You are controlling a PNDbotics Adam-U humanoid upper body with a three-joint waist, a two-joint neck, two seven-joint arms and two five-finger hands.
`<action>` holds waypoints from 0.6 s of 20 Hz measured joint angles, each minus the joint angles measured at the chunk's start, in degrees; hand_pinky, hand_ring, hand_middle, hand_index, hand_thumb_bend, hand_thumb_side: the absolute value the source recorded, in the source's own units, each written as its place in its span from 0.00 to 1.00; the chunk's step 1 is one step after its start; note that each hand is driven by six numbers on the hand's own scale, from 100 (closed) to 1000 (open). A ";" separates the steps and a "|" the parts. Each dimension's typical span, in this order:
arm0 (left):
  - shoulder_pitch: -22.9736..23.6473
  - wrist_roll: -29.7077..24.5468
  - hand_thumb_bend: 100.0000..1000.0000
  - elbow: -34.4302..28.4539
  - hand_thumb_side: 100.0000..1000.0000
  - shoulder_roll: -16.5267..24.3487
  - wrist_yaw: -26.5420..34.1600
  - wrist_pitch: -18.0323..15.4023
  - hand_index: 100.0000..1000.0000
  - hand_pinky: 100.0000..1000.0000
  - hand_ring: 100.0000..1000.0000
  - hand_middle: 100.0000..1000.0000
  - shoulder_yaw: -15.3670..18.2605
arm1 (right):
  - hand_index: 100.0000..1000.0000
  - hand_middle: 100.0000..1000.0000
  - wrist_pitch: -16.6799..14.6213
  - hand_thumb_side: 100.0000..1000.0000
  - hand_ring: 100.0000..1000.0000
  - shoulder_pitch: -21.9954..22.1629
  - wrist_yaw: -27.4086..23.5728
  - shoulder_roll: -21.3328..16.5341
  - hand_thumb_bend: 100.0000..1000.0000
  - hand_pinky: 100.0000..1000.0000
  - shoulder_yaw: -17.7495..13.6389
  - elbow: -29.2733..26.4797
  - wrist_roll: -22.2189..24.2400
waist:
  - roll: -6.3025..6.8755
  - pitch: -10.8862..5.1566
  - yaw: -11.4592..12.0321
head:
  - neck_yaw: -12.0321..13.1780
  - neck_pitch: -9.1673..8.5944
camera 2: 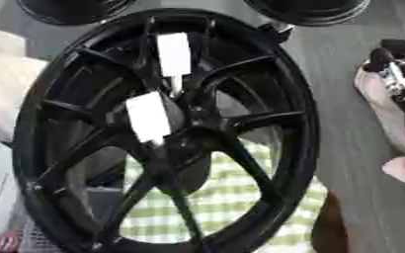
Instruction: Pull the pin out of the wheel hub.
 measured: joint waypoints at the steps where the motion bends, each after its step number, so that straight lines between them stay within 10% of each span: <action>1: 0.00 0.00 0.72 0.00 0.41 0.00 0.00 0.00 0.64 0.53 0.55 0.48 0.00 | 0.70 0.58 0.00 0.32 0.62 0.00 0.00 0.00 0.34 0.89 0.00 0.00 0.00 | -0.04 0.00 0.00 | 0.03 0.00; 12: 0.06 0.00 0.73 -0.02 0.41 0.00 -0.16 0.01 0.64 0.53 0.55 0.48 0.00 | 0.71 0.58 -0.08 0.37 0.63 -0.03 0.01 -0.32 0.36 0.88 0.01 -0.33 0.32 | -0.15 0.00 -0.04 | 0.13 -0.10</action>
